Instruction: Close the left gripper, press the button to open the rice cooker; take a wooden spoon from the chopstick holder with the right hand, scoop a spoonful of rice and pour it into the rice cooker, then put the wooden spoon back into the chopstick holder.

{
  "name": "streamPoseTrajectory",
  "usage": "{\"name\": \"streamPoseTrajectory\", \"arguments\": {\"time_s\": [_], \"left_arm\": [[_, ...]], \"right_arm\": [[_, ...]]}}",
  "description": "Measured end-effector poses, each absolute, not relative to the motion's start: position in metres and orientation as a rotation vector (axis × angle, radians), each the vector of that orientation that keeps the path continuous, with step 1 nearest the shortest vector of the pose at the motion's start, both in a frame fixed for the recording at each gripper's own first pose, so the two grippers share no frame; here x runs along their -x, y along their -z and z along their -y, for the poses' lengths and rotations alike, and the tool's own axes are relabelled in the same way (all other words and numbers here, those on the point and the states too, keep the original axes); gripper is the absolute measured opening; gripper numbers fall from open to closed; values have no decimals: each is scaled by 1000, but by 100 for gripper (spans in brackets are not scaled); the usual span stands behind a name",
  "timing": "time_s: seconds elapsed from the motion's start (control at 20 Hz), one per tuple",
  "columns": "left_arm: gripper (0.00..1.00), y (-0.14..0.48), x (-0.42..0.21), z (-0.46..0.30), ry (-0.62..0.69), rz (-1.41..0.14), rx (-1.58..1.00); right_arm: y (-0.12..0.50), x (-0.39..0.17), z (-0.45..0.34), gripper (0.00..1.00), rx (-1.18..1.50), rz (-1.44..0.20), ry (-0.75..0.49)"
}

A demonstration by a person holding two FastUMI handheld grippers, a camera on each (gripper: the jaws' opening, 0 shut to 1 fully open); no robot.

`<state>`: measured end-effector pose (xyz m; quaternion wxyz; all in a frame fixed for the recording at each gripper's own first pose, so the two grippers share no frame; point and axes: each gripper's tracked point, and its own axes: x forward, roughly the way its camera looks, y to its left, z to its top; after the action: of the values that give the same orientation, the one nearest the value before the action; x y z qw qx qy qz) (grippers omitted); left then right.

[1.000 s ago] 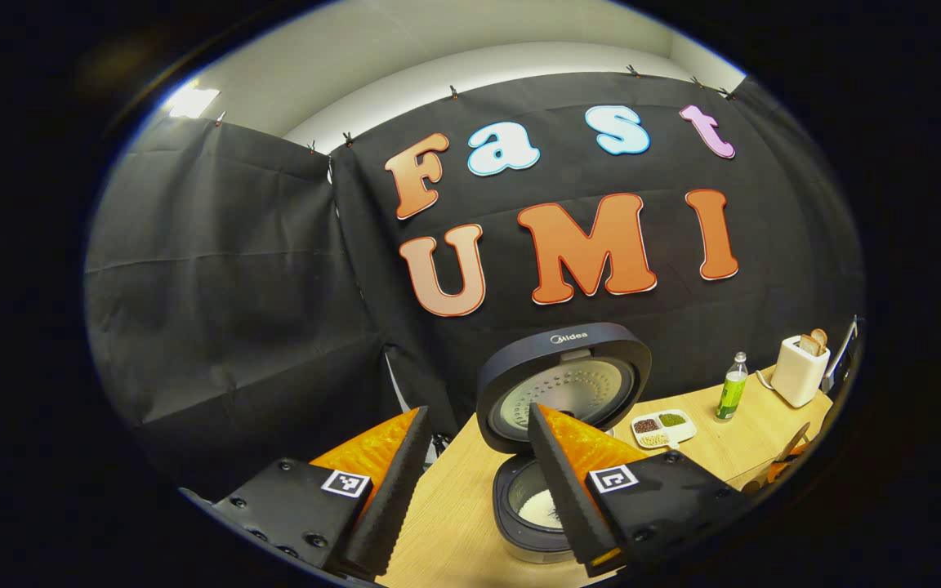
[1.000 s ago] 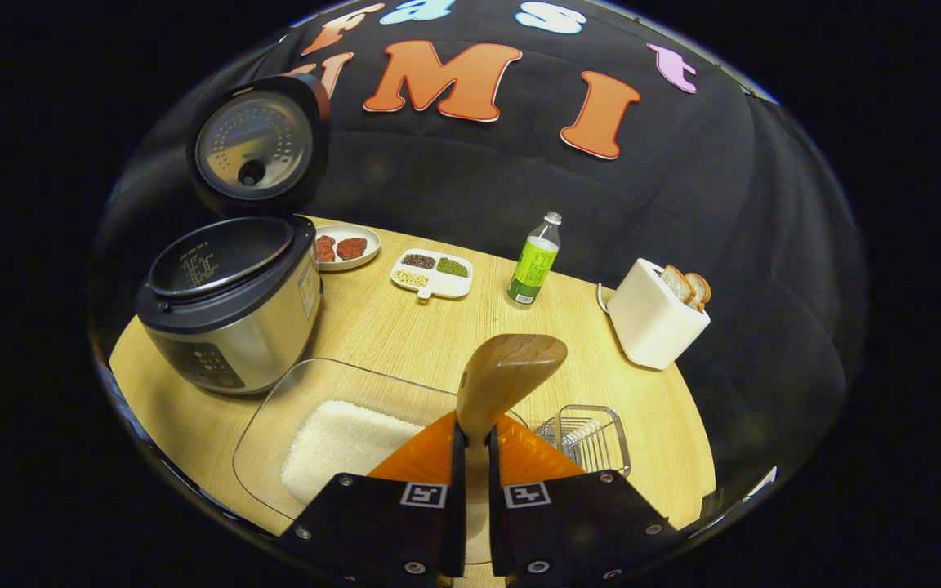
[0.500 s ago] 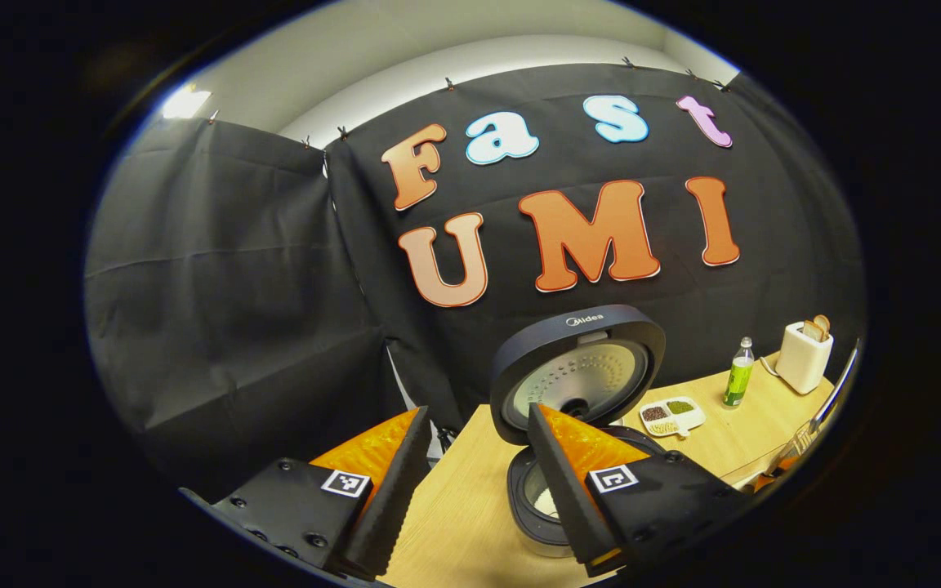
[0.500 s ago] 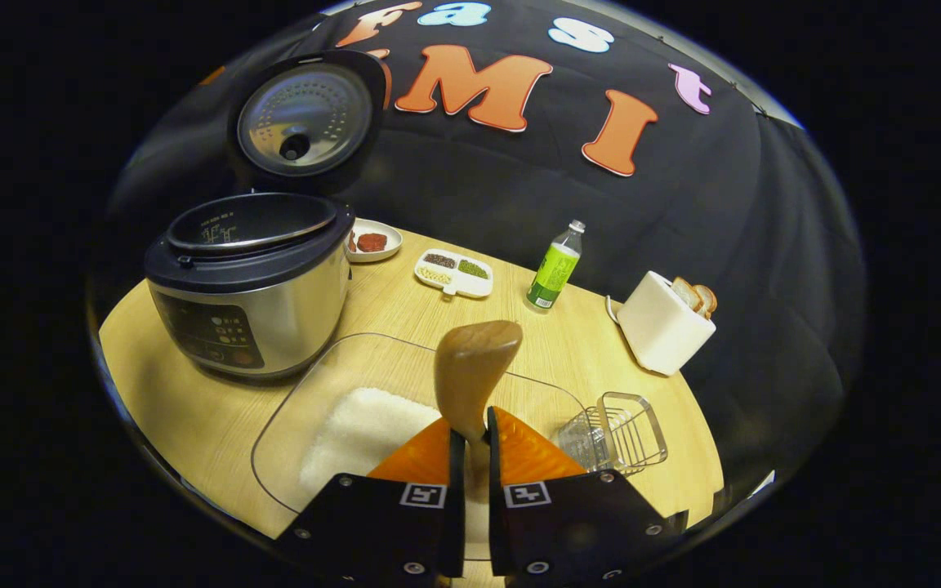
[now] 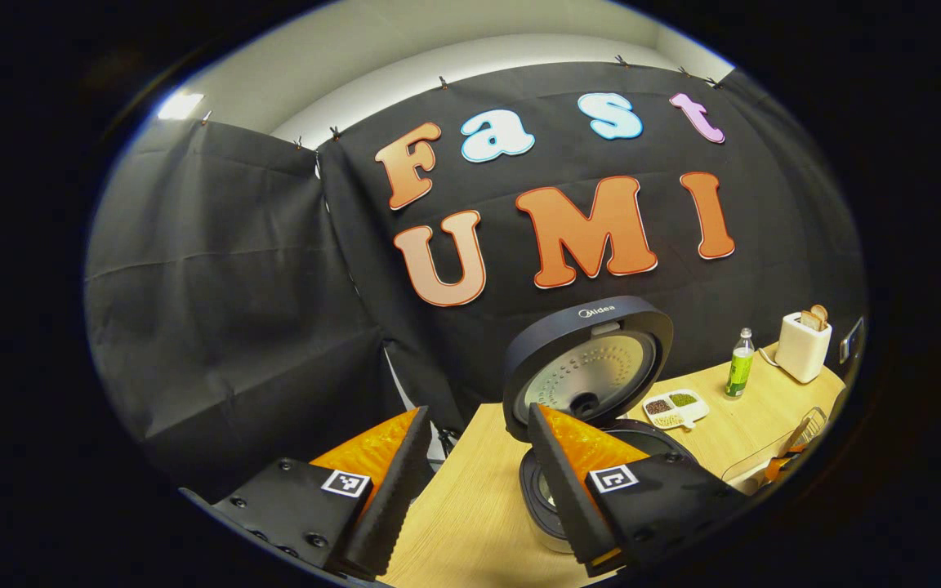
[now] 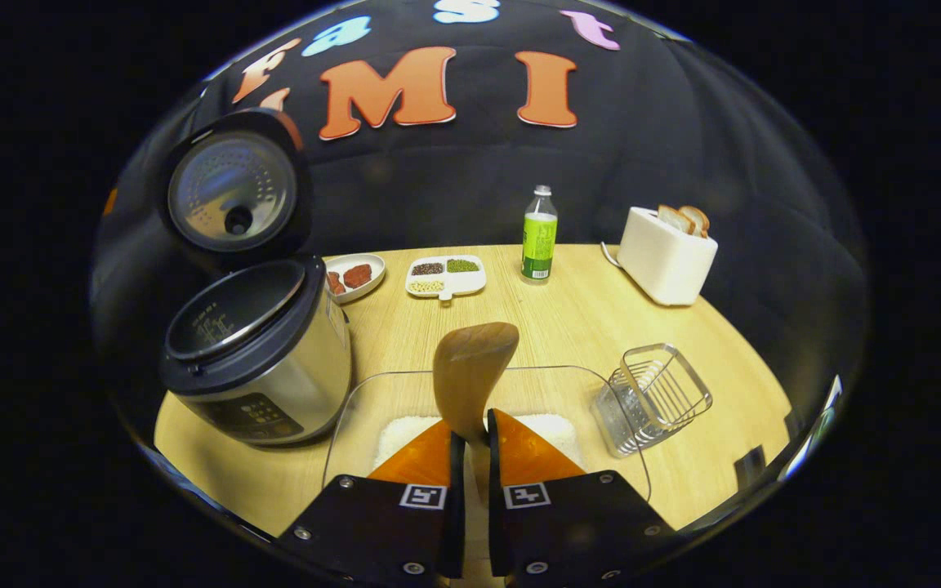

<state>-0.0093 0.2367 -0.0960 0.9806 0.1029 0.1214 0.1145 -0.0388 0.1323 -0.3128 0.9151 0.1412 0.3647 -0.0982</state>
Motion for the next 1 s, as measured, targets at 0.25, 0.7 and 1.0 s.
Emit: {"name": "streamPoseTrajectory", "arguments": {"time_s": [0.25, 0.7, 1.0], "left_arm": [[75, 96, 9, -238, -219, -251, -217], [83, 94, 11, -232, -214, -251, -224], [83, 94, 13, -231, -234, -258, -221]], "right_arm": [[313, 38, -136, 11, -515, -780, 201], [318, 32, -154, 11, -817, -839, 131], [309, 30, -172, 11, -1014, -866, 26]]}}
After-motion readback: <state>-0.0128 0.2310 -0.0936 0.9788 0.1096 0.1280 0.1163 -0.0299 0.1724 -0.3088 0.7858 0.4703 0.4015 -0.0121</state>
